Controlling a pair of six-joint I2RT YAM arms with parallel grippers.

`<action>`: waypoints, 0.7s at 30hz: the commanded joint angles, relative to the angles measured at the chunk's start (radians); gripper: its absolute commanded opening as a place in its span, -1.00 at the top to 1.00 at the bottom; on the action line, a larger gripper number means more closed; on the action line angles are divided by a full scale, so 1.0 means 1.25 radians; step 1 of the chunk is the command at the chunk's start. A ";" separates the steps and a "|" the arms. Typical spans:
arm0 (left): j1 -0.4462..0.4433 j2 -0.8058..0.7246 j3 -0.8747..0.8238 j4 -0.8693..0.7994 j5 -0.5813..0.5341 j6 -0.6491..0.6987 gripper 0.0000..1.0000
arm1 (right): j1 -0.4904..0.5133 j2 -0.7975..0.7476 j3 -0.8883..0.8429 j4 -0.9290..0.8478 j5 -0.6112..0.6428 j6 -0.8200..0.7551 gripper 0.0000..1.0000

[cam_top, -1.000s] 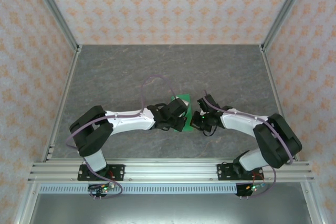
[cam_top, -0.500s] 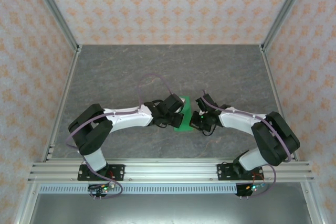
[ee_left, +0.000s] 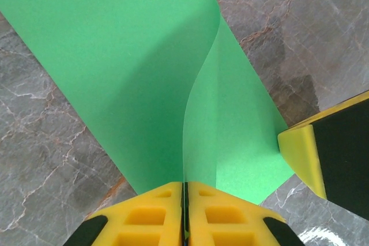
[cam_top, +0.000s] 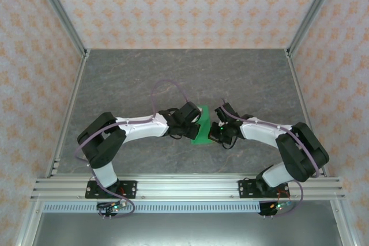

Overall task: Fold a paper plane with a square sheet of paper (fold left side to right side)
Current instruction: Fold the triangle a second time at the center of the table.

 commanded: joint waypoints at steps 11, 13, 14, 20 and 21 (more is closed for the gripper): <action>0.028 0.034 0.038 -0.030 -0.021 0.027 0.79 | 0.006 0.024 0.003 -0.072 0.036 -0.020 1.00; 0.028 0.038 0.043 -0.031 -0.021 0.030 0.79 | 0.006 0.025 0.003 -0.073 0.036 -0.022 1.00; 0.029 0.040 0.046 -0.034 -0.021 0.032 0.79 | 0.006 0.024 0.004 -0.074 0.036 -0.022 1.00; 0.029 0.050 0.053 -0.041 -0.022 0.036 0.79 | 0.006 0.025 0.007 -0.075 0.036 -0.024 1.00; 0.029 0.052 0.053 -0.041 -0.023 0.036 0.79 | 0.006 0.026 0.007 -0.077 0.037 -0.025 1.00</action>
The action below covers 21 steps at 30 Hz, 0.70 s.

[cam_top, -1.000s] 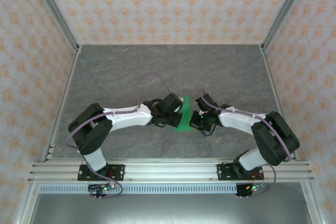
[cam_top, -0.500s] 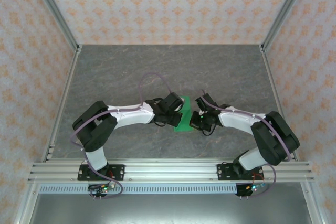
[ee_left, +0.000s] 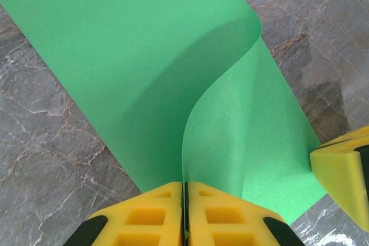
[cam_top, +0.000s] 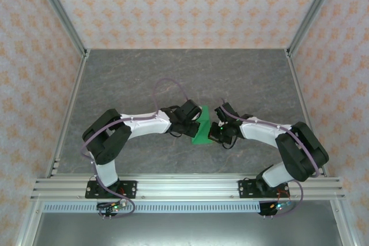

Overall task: Fold a paper plane with a square sheet of paper (fold left side to right side)
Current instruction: Fold the triangle a second time at the center of the table.

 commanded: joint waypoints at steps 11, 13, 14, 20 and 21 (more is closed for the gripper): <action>0.008 0.033 0.035 -0.028 -0.024 0.015 0.79 | 0.006 0.020 0.005 -0.074 0.036 -0.015 1.00; 0.008 0.035 0.034 -0.028 -0.025 0.015 0.79 | 0.006 0.022 0.005 -0.074 0.036 -0.015 1.00; 0.008 0.036 0.034 -0.029 -0.025 0.015 0.79 | 0.006 0.022 0.005 -0.074 0.036 -0.014 1.00; 0.007 0.042 0.033 -0.030 -0.030 0.017 0.80 | 0.007 0.022 0.006 -0.075 0.035 -0.015 1.00; 0.008 0.043 0.034 -0.030 -0.031 0.017 0.79 | 0.006 0.021 0.007 -0.076 0.035 -0.015 1.00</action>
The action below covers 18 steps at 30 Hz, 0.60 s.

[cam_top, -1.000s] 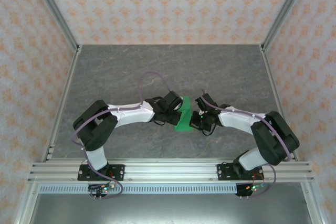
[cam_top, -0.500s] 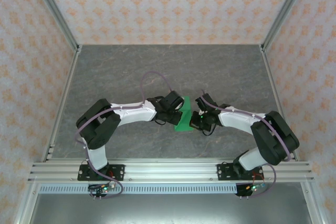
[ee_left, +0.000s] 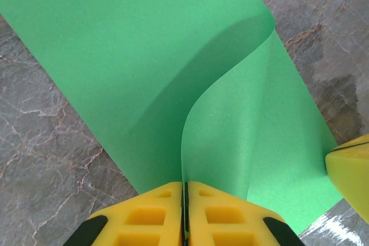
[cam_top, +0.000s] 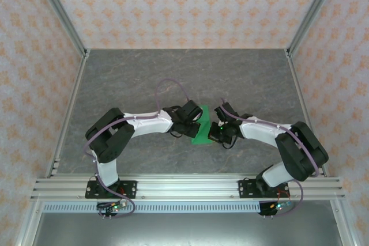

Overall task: Fold a paper plane with a square sheet of paper (fold left side to right side)
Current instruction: Fold the triangle a second time at the center of the table.

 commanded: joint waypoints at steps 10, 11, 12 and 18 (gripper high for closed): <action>0.007 0.020 0.028 -0.022 -0.036 0.016 0.79 | 0.007 0.020 0.003 -0.071 0.036 -0.013 1.00; 0.008 0.020 0.028 -0.021 -0.035 0.016 0.79 | 0.006 0.020 0.002 -0.071 0.037 -0.012 1.00; 0.008 0.021 0.026 -0.020 -0.035 0.016 0.79 | 0.007 0.020 0.002 -0.071 0.036 -0.012 1.00; 0.009 0.031 0.024 -0.019 -0.032 0.016 0.79 | 0.006 0.019 0.000 -0.071 0.036 -0.014 1.00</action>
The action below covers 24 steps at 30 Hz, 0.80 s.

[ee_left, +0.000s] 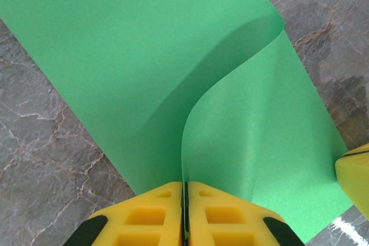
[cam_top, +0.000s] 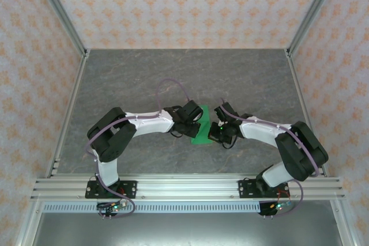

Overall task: Fold a paper plane with a square sheet of paper (fold left side to right side)
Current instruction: Fold the triangle a second time at the center of the table.

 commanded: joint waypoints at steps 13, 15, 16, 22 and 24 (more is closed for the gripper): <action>0.009 0.037 0.011 -0.019 -0.003 0.015 0.80 | 0.006 -0.030 -0.003 -0.030 0.016 -0.007 1.00; 0.008 0.037 0.010 -0.022 -0.003 0.016 0.80 | 0.005 -0.059 0.003 -0.022 0.015 -0.008 1.00; 0.008 0.037 0.010 -0.023 -0.001 0.016 0.80 | 0.002 -0.072 0.004 -0.017 0.013 -0.008 1.00; 0.008 0.037 0.006 -0.023 0.000 0.016 0.80 | -0.029 -0.111 -0.028 0.147 -0.045 0.058 1.00; 0.009 0.037 0.005 -0.023 0.000 0.016 0.80 | -0.031 -0.089 -0.025 0.196 -0.068 0.079 1.00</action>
